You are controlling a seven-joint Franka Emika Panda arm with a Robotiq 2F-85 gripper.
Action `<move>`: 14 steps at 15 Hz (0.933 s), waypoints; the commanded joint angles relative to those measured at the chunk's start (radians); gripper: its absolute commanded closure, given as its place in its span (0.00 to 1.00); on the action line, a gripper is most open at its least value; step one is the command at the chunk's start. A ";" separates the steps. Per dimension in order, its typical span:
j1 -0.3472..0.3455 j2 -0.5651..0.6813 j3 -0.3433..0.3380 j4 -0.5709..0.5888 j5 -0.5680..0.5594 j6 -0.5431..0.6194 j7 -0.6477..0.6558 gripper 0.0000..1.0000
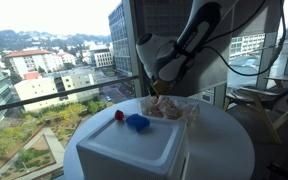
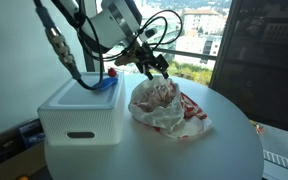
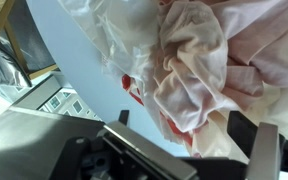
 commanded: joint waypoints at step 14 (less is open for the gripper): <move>0.007 -0.135 0.289 -0.132 0.396 -0.012 -0.341 0.00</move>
